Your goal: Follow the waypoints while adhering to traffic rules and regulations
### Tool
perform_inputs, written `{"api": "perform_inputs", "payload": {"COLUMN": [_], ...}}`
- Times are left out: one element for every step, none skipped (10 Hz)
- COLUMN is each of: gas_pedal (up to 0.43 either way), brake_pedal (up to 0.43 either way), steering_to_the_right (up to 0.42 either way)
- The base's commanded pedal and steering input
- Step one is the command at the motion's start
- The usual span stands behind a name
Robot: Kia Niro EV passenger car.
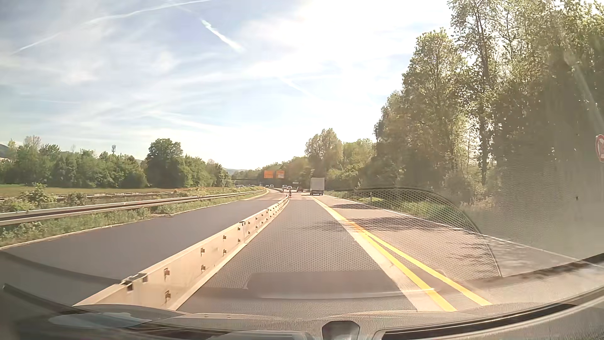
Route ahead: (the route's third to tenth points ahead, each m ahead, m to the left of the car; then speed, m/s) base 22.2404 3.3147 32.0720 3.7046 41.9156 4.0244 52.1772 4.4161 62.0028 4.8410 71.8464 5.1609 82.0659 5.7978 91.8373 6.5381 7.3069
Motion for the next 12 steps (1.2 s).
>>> {"api": "perform_inputs", "payload": {"gas_pedal": [0.067,0.067,0.067,0.067,0.067,0.067,0.067,0.067,0.067,0.067,0.067,0.067], "brake_pedal": [0.0,0.0,0.0,0.0,0.0,0.0,0.0,0.0,0.0,0.0,0.0,0.0], "steering_to_the_right": [-0.003,-0.003,-0.003,-0.003,-0.003,-0.003,-0.003,-0.003,-0.003,-0.003,-0.003,-0.003]}}
